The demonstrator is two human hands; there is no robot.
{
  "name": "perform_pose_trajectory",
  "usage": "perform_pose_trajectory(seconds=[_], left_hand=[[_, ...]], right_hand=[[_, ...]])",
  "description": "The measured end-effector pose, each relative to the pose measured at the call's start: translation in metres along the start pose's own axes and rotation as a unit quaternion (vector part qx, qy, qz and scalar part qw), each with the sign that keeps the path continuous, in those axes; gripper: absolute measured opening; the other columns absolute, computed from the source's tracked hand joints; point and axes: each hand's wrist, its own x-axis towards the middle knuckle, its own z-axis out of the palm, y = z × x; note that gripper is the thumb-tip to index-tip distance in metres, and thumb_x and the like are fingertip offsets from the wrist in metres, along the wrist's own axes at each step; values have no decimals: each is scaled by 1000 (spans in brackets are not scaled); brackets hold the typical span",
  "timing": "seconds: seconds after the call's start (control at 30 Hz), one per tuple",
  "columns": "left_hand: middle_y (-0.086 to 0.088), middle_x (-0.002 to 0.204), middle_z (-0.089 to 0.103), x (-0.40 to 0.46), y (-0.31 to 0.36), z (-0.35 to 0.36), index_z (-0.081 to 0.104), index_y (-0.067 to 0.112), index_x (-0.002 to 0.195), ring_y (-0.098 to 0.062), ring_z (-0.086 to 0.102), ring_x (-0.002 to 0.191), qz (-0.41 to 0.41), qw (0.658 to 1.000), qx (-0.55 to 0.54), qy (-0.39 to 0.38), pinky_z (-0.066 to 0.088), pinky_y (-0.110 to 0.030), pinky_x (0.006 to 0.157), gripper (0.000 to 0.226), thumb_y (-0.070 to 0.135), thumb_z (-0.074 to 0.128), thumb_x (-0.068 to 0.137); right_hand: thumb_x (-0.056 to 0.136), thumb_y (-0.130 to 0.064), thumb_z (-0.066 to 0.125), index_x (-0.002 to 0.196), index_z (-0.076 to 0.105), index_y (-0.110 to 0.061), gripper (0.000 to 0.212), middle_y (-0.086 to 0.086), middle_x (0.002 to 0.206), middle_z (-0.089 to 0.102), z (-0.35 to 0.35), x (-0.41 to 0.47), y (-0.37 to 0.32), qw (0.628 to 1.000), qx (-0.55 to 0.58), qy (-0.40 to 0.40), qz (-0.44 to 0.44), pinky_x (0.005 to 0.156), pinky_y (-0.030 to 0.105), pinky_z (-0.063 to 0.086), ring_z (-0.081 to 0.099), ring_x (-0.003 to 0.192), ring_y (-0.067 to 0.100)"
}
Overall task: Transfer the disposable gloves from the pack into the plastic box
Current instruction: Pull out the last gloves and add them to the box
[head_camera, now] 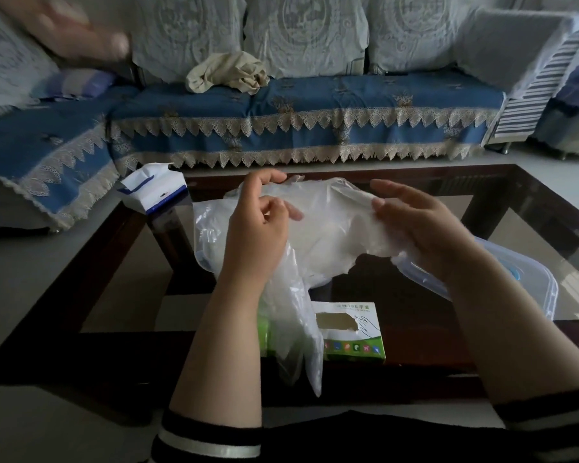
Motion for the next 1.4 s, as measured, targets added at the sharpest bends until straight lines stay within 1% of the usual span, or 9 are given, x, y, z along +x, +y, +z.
perform_pose_trajectory(seconds=[0.2, 0.37, 0.5, 0.6, 0.67, 0.77, 1.07, 1.33, 1.4], left_hand=[[15, 89, 67, 17, -17, -22, 62, 22, 85, -1, 43, 48, -56, 994, 70, 65, 35, -15, 47, 28, 5, 43, 97], [7, 109, 65, 30, -37, -35, 65, 23, 107, -14, 61, 96, -128, 967, 203, 82, 49, -29, 79, 21, 14, 47, 99], [1, 119, 64, 39, -55, -45, 64, 22, 117, -20, 61, 105, -166, 940, 299, 7, 53, -40, 88, 23, 18, 51, 97], [2, 115, 65, 40, -60, -48, 66, 25, 113, -21, 61, 102, -175, 924, 339, -25, 52, -36, 85, 20, 24, 53, 97], [2, 111, 65, 40, -62, -49, 67, 26, 107, -20, 61, 98, -172, 924, 338, -40, 53, -36, 81, 16, 25, 56, 96], [3, 112, 64, 39, -64, -50, 66, 29, 102, -19, 62, 95, -164, 930, 323, -55, 54, -38, 81, 11, 28, 58, 94], [3, 108, 61, 38, -60, -66, 64, 28, 105, -13, 59, 94, -136, 968, 210, 31, 50, -30, 76, 13, 34, 60, 94], [18, 91, 58, 41, -47, -69, 62, 32, 103, 1, 54, 86, -193, 979, 57, 40, 42, -19, 65, 11, 29, 52, 99], [14, 93, 63, 40, -43, -68, 63, 34, 99, -4, 59, 91, -196, 980, -4, 43, 47, -23, 72, 13, 27, 52, 99]], right_hand=[[87, -11, 66, 126, 56, -16, 40, -1, 93, 66, 34, 53, -30, 973, -194, 27, -120, 57, 19, 53, 62, 64, 5], [91, -20, 62, 118, 58, -21, 28, -3, 106, 64, 82, 114, -14, 860, -467, 33, -204, 82, 32, 54, 61, 86, 12], [88, -34, 64, 131, 49, -28, 46, 2, 138, 47, 96, 128, 18, 716, -677, -15, -171, 112, 45, 26, 38, 131, 25], [90, -36, 61, 130, 51, -28, 43, 3, 140, 41, 104, 117, 25, 655, -705, 40, -267, 111, 43, 25, 32, 132, 26], [91, -43, 56, 128, 53, -28, 39, 2, 138, 42, 115, 110, 21, 674, -675, 6, -302, 109, 41, 32, 35, 130, 23], [84, -62, 54, 131, 49, -32, 56, 6, 142, 39, 131, 107, 25, 709, -665, -146, -186, 108, 47, 35, 34, 132, 27], [90, -54, 53, 149, 20, -32, 71, 12, 152, 22, 151, 137, 73, 647, -693, -313, 48, 110, 46, 24, 25, 137, 33], [100, -42, 39, 128, 56, -12, 45, 9, 123, 61, 133, 119, 11, 665, -713, -212, -70, 98, 41, 47, 58, 111, 25], [100, -42, 35, 118, 60, -7, 46, 13, 110, 66, 133, 101, -6, 785, -589, -143, -130, 86, 41, 55, 65, 98, 25]])
